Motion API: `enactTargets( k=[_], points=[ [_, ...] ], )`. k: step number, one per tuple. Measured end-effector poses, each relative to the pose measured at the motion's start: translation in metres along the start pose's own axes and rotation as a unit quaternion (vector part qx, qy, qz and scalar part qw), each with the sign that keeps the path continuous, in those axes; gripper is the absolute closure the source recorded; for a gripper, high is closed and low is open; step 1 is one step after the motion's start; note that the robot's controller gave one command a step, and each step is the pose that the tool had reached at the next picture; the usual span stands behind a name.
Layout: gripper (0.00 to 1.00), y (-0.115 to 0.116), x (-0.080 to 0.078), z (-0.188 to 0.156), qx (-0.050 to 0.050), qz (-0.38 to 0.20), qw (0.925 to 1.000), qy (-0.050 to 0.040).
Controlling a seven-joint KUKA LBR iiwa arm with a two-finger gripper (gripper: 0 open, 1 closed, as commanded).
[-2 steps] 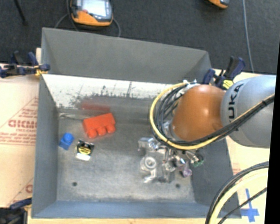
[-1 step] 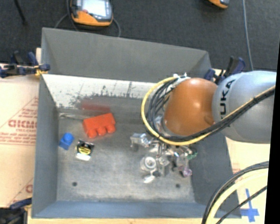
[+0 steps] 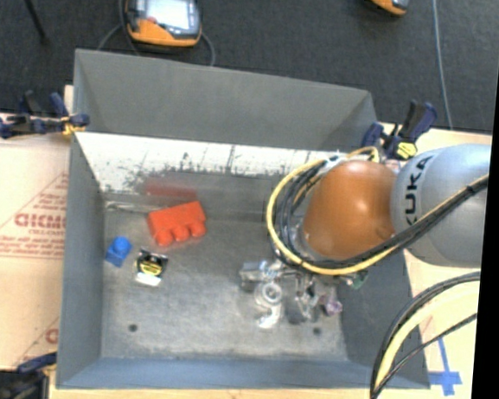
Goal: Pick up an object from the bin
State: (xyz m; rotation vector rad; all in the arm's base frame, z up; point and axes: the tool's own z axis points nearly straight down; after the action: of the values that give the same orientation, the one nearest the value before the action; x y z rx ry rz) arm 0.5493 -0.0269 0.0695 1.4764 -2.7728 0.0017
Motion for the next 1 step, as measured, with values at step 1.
enactTargets(
  k=[1],
  points=[
    [0.00, 0.0206, -0.0179, -0.0007, -0.001, -0.041, 0.9991, 0.0009]
  ],
)
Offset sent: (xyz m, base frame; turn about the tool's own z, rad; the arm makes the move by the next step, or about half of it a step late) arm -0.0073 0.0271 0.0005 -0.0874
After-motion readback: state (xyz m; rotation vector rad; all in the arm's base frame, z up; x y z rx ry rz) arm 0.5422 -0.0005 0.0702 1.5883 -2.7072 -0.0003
